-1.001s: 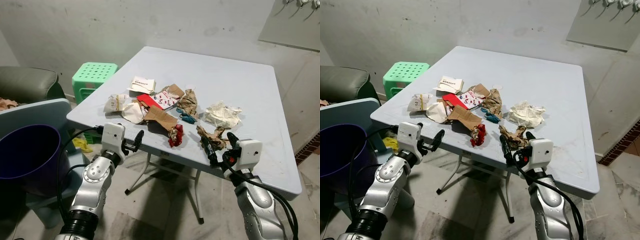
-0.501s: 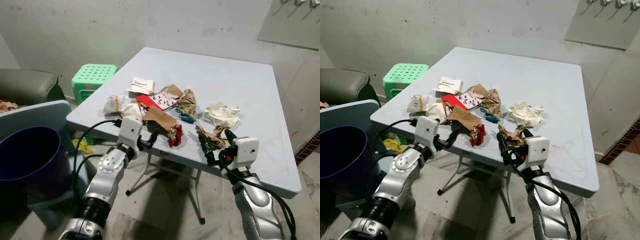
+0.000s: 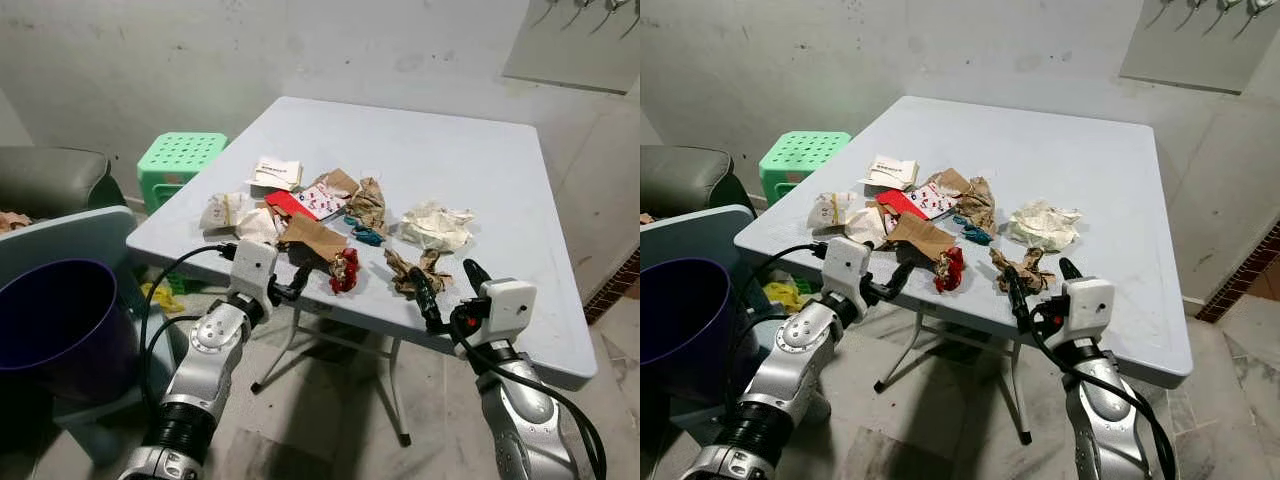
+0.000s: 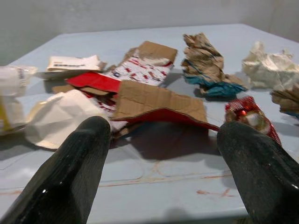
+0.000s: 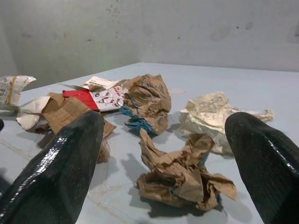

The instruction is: Picking trash to rubbish bin

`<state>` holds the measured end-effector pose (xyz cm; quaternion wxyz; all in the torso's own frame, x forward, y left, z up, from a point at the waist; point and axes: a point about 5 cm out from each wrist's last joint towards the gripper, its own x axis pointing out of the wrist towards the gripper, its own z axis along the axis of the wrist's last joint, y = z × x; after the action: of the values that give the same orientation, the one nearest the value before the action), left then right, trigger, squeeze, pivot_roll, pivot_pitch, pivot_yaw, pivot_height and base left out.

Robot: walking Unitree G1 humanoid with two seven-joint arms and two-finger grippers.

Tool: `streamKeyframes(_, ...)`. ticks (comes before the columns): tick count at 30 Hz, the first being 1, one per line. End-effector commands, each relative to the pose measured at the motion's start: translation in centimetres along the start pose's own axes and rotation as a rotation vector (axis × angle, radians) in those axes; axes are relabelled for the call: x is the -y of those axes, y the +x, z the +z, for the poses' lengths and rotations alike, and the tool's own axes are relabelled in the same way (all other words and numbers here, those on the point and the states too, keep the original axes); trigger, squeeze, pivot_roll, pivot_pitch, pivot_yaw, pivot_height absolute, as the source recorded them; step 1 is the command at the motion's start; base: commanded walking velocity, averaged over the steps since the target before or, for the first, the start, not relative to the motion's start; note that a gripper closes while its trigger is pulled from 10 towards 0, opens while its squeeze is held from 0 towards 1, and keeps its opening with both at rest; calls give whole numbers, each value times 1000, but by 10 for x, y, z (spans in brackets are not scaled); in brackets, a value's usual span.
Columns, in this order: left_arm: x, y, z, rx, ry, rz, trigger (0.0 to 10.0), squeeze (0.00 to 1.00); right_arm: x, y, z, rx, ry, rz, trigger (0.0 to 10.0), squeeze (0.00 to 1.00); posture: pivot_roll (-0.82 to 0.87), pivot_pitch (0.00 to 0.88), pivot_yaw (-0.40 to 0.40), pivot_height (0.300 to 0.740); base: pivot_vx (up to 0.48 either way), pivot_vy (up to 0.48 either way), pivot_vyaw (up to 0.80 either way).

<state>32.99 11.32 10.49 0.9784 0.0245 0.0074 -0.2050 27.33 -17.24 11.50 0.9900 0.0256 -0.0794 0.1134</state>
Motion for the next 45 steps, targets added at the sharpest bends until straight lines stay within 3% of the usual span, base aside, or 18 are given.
streamKeyframes(1, -3, -2, 3, 11, 6, 16, 10000, 0, -1, 4, 2, 5, 5, 14, 10000, 0, -14, 0, 13, 740, 0, 0, 0)
streamKeyframes(9, 5, 1, 4, 14, 15, -18, 10000, 0, -1, 7, 1, -17, 8, 33, 10000, 0, -14, 0, 10, 740, 0, 0, 0)
streamKeyframes(30, 12, 0, 2, 6, 17, -35, 10000, 0, 0, 2, -4, -53, 7, 26, 10000, 0, -20, 0, 10, 740, 0, 0, -708)
streamKeyframes(39, 14, -3, -5, -39, -7, -29, 10000, 0, -1, 1, -2, -45, 12, 39, 10000, 0, -18, 0, 6, 740, 0, 0, 0)
streamKeyframes(45, 18, 2, -6, -67, -10, -70, 10000, 0, -2, 2, -1, -45, 7, 41, 10000, 0, -27, 0, 13, 740, 0, 0, 0)
